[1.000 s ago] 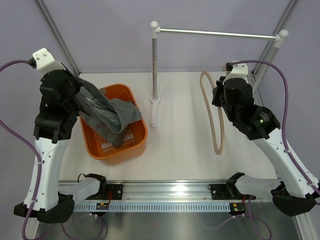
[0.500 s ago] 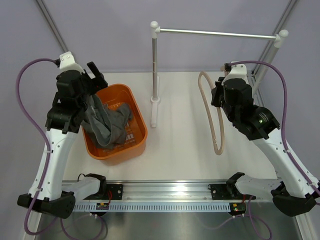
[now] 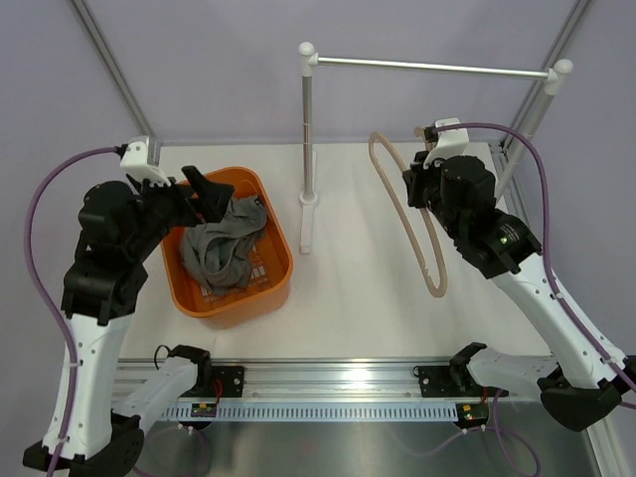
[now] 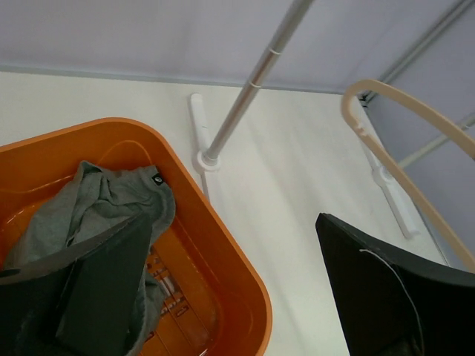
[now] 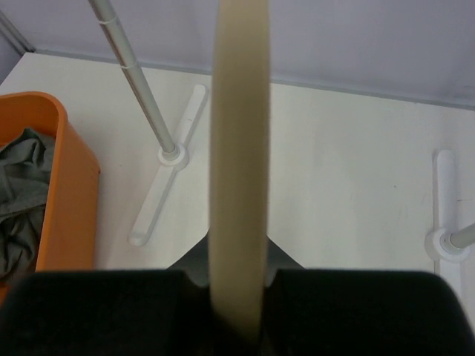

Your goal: Remove the shorts from the hanger

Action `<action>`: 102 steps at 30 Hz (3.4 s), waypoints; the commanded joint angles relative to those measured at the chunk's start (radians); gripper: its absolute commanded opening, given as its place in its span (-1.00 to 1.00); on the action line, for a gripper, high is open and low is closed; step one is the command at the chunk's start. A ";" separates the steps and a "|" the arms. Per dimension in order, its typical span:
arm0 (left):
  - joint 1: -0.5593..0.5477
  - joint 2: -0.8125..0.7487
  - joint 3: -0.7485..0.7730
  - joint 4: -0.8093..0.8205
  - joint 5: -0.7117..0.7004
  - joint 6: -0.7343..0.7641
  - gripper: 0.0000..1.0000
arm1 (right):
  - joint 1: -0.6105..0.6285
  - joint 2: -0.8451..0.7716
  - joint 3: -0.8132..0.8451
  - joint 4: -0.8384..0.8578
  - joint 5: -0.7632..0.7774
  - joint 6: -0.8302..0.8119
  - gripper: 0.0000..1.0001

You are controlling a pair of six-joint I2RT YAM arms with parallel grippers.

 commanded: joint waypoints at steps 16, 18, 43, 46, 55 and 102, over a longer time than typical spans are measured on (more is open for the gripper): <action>-0.011 -0.298 -0.299 0.001 0.092 0.078 0.98 | -0.197 0.306 0.344 0.182 -0.307 -0.155 -1.00; -0.011 -0.308 -0.323 0.015 0.081 0.078 0.98 | -0.200 0.354 0.409 0.165 -0.289 -0.160 -1.00; -0.011 -0.375 -0.388 0.031 0.014 0.100 0.98 | -0.206 0.779 0.807 0.173 -0.214 -0.134 -1.00; -0.011 -0.372 -0.386 0.029 0.017 0.101 0.98 | -0.204 0.777 0.791 0.176 -0.203 -0.122 -1.00; -0.011 -0.364 -0.382 0.024 0.019 0.098 0.98 | -0.204 0.716 0.679 0.198 -0.208 -0.062 -0.94; -0.016 -0.266 -0.507 0.112 0.009 0.067 0.96 | -0.204 -0.258 -0.097 -0.038 -0.025 0.262 0.99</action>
